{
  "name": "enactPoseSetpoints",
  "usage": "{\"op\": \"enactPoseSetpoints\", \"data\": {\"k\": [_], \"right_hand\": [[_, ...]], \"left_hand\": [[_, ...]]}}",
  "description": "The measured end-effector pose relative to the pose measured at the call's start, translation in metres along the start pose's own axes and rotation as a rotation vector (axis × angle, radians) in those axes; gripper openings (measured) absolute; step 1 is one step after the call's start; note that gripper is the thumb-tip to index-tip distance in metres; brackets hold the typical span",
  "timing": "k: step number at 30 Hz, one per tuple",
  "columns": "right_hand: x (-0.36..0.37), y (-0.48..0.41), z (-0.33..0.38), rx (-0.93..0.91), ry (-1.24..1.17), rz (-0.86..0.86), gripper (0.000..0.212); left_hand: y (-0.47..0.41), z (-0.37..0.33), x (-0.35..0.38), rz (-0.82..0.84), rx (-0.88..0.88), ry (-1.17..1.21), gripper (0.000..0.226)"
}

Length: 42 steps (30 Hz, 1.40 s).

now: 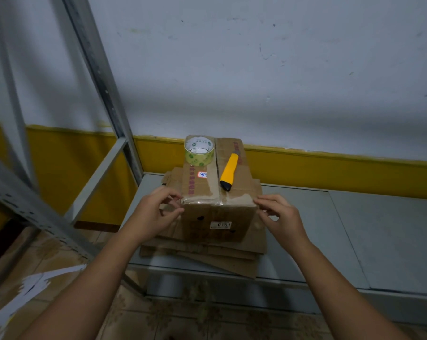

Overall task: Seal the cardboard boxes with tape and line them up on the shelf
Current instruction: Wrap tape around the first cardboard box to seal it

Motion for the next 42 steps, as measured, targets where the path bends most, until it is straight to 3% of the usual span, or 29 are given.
{"op": "enactPoseSetpoints", "data": {"k": [12,22,25,31,34,38,42], "right_hand": [[-0.002,-0.005,-0.004,0.088,-0.085,0.071,0.039],[0.014,0.009,-0.004,0.085,0.022,-0.151,0.030],[0.015,0.010,-0.001,0.079,0.033,-0.119,0.030],[0.014,-0.007,0.013,0.248,0.061,0.011,0.029],[0.017,-0.023,0.023,0.346,0.069,-0.008,0.039],[0.028,-0.042,0.031,0.463,0.118,0.041,0.073],[0.032,-0.062,0.040,0.464,0.305,0.026,0.082]], "left_hand": [[-0.011,0.007,0.002,0.083,-0.066,0.126,0.031],[-0.010,0.012,0.016,0.064,-0.107,0.133,0.028],[-0.007,0.015,0.016,0.057,-0.118,0.166,0.030],[-0.008,0.009,0.009,0.060,-0.080,0.143,0.030],[-0.013,0.003,0.009,0.101,-0.047,0.092,0.034],[-0.016,-0.005,0.015,0.181,0.051,0.008,0.041],[-0.017,-0.002,0.021,0.131,0.061,-0.052,0.044]]}}
Point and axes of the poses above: each hand's wrist, its own y-axis away from the middle knuckle, its own x-axis out of the palm, z = x × y, the point moved 5 cm from there along -y, towards the middle knuckle, and after that the axes turned 5 degrees about -y, right-handed, at the moved point
